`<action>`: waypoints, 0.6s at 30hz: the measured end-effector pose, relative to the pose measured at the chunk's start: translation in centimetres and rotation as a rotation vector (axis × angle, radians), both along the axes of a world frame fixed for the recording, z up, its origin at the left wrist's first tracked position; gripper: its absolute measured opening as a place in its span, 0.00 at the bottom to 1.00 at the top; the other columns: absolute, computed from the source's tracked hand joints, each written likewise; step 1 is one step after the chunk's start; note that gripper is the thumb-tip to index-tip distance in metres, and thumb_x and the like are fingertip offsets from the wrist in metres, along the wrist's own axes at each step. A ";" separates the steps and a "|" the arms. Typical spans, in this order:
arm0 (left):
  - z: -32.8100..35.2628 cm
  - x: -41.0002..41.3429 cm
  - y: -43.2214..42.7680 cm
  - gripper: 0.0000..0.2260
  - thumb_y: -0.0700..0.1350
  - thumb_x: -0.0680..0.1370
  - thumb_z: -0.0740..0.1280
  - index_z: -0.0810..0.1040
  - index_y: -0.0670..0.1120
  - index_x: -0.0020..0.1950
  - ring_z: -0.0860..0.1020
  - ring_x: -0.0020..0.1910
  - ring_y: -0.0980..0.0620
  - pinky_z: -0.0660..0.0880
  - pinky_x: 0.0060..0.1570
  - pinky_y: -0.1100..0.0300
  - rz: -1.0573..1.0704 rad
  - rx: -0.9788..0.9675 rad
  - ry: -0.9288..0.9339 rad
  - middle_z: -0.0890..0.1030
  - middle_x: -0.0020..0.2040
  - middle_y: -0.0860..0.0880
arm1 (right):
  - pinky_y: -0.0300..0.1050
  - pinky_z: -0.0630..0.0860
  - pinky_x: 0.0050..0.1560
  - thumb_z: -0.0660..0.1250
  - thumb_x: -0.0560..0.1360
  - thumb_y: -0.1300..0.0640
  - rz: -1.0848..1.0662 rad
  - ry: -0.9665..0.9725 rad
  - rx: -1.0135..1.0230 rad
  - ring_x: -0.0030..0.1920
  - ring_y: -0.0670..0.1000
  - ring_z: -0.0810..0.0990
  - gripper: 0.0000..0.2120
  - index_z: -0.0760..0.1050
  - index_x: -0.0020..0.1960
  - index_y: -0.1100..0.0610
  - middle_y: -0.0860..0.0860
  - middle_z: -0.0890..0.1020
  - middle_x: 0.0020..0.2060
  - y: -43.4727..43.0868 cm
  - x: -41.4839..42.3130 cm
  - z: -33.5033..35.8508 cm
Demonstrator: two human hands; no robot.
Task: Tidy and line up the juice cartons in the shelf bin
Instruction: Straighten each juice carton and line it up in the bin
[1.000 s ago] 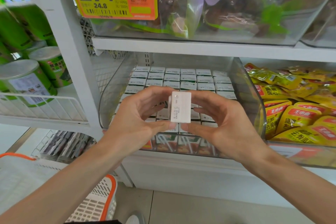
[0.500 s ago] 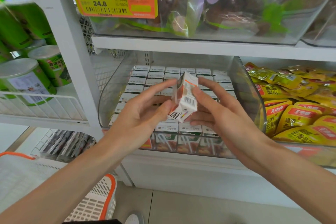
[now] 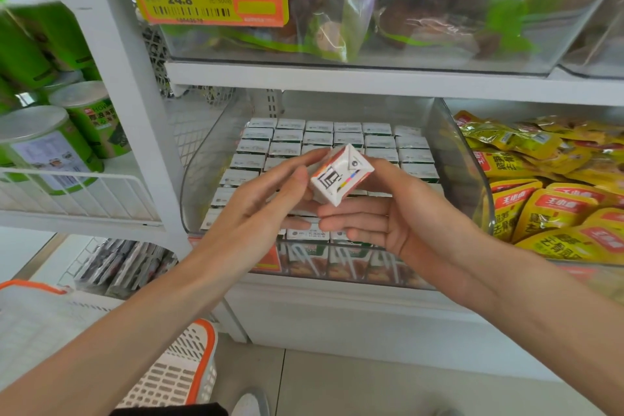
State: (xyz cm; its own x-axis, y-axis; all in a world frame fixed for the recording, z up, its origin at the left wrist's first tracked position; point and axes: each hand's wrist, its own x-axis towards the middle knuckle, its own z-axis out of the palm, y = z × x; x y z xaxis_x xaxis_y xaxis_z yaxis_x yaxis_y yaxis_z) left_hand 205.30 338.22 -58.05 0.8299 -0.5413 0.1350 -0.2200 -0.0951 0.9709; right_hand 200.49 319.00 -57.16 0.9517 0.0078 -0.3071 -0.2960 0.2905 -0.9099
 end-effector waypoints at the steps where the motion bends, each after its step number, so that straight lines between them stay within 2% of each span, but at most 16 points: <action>1: -0.1 0.1 0.0 0.17 0.51 0.86 0.58 0.75 0.60 0.74 0.84 0.60 0.56 0.80 0.63 0.50 -0.002 0.004 -0.004 0.84 0.63 0.58 | 0.39 0.85 0.42 0.57 0.86 0.42 0.002 0.015 0.049 0.50 0.55 0.90 0.23 0.82 0.62 0.57 0.60 0.89 0.50 -0.1 0.0 0.0; 3: -0.2 0.2 0.1 0.18 0.49 0.86 0.59 0.75 0.62 0.74 0.83 0.62 0.56 0.81 0.62 0.50 0.000 0.027 -0.054 0.83 0.65 0.58 | 0.39 0.85 0.39 0.57 0.86 0.43 0.016 0.058 0.160 0.51 0.55 0.90 0.25 0.87 0.58 0.58 0.61 0.88 0.52 -0.3 0.1 0.1; 5: -0.4 0.2 0.1 0.18 0.48 0.85 0.63 0.75 0.63 0.74 0.81 0.63 0.53 0.81 0.63 0.49 0.005 0.056 -0.119 0.83 0.64 0.54 | 0.41 0.85 0.39 0.56 0.86 0.46 0.036 0.104 0.237 0.50 0.57 0.90 0.26 0.89 0.53 0.59 0.63 0.88 0.54 -0.6 0.1 0.1; 7: -0.6 0.1 0.0 0.19 0.45 0.84 0.65 0.75 0.61 0.74 0.80 0.65 0.51 0.79 0.66 0.49 0.000 0.095 -0.187 0.82 0.63 0.49 | 0.43 0.86 0.39 0.54 0.86 0.49 0.048 0.133 0.277 0.49 0.59 0.90 0.26 0.89 0.53 0.58 0.63 0.87 0.54 -0.7 0.2 0.0; 10: -0.8 0.1 -0.1 0.19 0.44 0.84 0.66 0.77 0.59 0.73 0.78 0.67 0.49 0.77 0.67 0.47 -0.009 0.124 -0.229 0.82 0.62 0.48 | 0.43 0.86 0.38 0.52 0.87 0.50 0.070 0.156 0.267 0.47 0.61 0.90 0.26 0.86 0.57 0.60 0.64 0.87 0.54 -0.8 0.3 -0.2; 14: -0.6 0.0 0.0 0.17 0.51 0.83 0.64 0.79 0.61 0.71 0.79 0.65 0.53 0.79 0.65 0.49 -0.025 0.115 -0.197 0.81 0.59 0.52 | 0.43 0.86 0.43 0.57 0.87 0.43 0.095 0.089 0.129 0.50 0.59 0.89 0.25 0.81 0.65 0.62 0.62 0.87 0.54 -0.7 0.6 -0.5; 18: -0.5 0.4 0.2 0.22 0.56 0.78 0.67 0.72 0.64 0.73 0.84 0.56 0.58 0.81 0.59 0.62 0.048 0.047 -0.117 0.84 0.55 0.55 | 0.44 0.86 0.53 0.63 0.85 0.43 0.074 -0.069 -0.111 0.56 0.55 0.89 0.21 0.82 0.64 0.59 0.58 0.89 0.55 -1.0 0.9 -0.7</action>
